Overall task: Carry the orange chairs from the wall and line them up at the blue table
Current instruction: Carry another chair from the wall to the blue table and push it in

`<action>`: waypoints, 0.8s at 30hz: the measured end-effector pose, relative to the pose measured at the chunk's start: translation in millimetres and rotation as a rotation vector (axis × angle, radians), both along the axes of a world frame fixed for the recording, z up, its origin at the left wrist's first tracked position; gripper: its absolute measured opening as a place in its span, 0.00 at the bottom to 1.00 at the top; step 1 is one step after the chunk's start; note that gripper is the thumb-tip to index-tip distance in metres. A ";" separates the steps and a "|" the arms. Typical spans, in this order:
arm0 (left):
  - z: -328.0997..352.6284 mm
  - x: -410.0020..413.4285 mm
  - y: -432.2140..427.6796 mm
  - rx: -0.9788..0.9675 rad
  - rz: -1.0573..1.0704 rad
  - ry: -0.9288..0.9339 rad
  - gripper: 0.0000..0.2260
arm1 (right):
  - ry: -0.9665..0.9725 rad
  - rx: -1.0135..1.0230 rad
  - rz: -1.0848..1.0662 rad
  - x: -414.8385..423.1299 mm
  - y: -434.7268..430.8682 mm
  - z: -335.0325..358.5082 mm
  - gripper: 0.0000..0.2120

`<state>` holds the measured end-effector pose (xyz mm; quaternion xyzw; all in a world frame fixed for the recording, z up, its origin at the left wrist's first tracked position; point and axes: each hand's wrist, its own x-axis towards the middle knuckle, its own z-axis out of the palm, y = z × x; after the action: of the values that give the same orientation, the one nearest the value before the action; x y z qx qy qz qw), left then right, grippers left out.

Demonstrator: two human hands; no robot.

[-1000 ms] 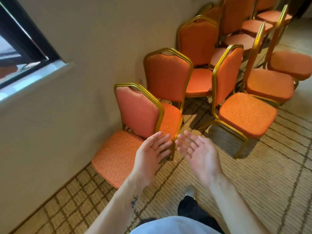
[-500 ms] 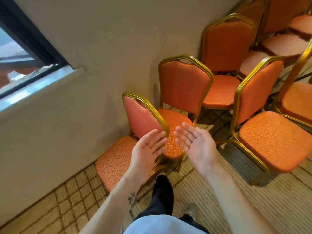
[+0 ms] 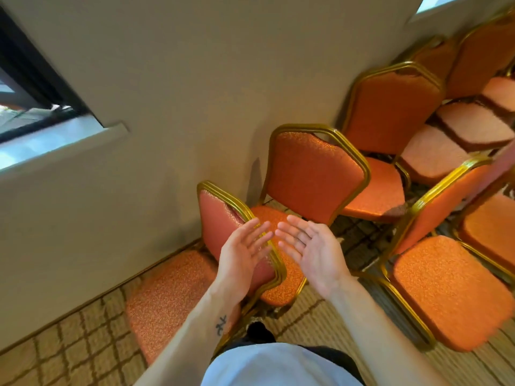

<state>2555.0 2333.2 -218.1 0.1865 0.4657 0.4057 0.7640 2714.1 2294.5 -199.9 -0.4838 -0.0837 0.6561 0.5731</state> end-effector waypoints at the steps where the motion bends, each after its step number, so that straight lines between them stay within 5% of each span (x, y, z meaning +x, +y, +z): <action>1: -1.2 -1.8 8.4 0.005 0.004 0.012 0.17 | -0.007 -0.006 0.010 -0.6 11.1 -1.1 0.21; 13: -36.8 -6.2 52.0 -0.113 0.211 0.131 0.16 | -0.197 -0.075 0.368 -3.6 123.6 -47.1 0.20; 24: -50.1 43.9 57.5 -0.241 0.551 0.170 0.15 | -0.122 -0.136 0.741 13.3 183.4 -93.8 0.19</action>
<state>2598.8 2390.7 -268.2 -0.0053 0.6054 0.5224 0.6004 2727.5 2477.9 -293.6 -0.4958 -0.2432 0.7928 0.2579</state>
